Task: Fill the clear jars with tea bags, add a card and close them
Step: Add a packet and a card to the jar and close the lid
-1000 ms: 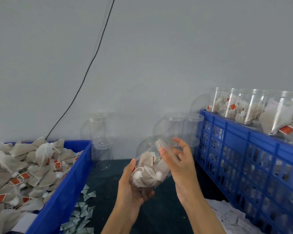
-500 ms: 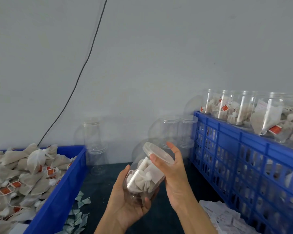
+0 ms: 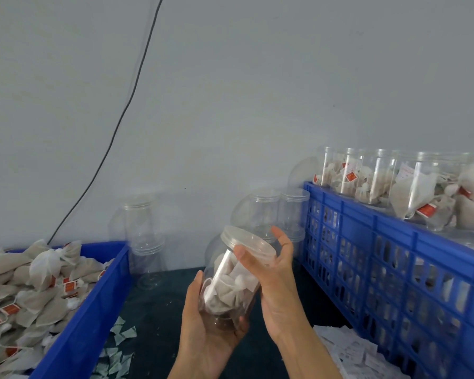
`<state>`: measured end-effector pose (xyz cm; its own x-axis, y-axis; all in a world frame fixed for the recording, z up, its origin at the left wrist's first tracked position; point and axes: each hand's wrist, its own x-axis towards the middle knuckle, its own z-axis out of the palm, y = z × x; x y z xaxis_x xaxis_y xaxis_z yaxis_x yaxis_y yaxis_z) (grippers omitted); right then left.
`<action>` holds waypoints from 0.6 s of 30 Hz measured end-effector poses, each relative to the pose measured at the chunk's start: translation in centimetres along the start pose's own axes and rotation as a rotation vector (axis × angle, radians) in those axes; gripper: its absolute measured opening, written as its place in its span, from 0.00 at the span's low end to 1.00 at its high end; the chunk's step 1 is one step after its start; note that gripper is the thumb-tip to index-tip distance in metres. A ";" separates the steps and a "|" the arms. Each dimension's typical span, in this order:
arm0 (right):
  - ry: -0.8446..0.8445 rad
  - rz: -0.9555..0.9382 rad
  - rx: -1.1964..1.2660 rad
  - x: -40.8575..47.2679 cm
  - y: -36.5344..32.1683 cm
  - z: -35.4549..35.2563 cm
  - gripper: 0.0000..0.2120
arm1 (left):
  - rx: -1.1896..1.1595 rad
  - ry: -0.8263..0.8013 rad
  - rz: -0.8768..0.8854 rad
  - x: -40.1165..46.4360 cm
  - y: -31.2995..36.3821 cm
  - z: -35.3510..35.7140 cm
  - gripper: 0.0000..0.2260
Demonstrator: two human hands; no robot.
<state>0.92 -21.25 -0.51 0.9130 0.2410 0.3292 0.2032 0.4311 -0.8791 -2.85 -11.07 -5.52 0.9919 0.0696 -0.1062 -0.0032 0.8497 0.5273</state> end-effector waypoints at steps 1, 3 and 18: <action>-0.026 0.009 0.001 -0.1 -0.1 0.1 0.53 | -0.003 -0.025 0.006 0.0 0.0 0.1 0.24; -0.071 0.034 -0.061 -0.3 -0.2 0.5 0.55 | -0.026 -0.072 0.005 -0.2 0.2 0.2 0.26; 0.009 0.005 -0.267 -0.9 -5.2 -1.7 0.35 | 0.191 -0.183 0.042 -1.0 -1.0 2.5 0.27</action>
<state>-0.39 -25.17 3.15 0.9170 0.2343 0.3229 0.2841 0.1849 -0.9408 -3.56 -13.28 -3.79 0.9979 -0.0076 0.0646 -0.0384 0.7328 0.6794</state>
